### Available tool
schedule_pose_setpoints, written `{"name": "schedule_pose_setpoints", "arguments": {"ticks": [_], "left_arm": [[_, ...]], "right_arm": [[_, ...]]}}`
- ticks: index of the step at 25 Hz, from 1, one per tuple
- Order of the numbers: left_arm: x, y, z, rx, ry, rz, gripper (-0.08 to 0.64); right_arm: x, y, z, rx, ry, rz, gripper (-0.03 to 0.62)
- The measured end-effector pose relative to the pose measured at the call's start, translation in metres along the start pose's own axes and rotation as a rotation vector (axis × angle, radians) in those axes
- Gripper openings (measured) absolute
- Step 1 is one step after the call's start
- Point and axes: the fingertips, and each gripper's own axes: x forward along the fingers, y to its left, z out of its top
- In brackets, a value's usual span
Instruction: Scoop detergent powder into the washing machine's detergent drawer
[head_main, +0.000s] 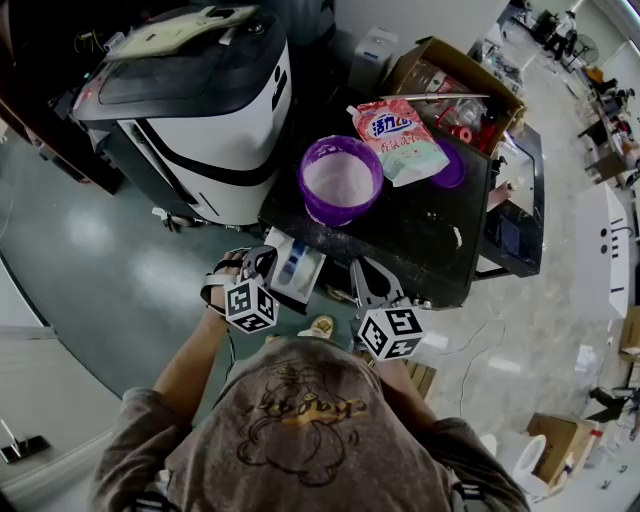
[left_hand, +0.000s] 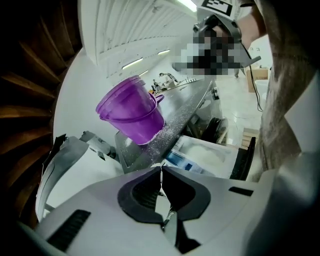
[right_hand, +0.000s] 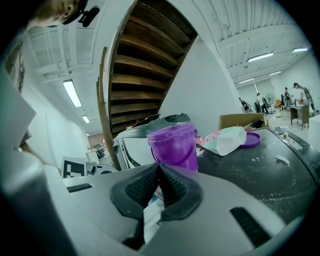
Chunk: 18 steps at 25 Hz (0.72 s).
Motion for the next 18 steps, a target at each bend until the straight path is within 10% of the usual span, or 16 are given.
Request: {"name": "schedule_pose_setpoints", "arguments": {"ticks": [18], "left_arm": [[-0.0021,-0.0063,0.0017,0.158,0.003,0.017,0.024]], "right_arm": [[0.0041,0.0022,-0.0002,0.000,-0.002,0.006,-0.006]]}}
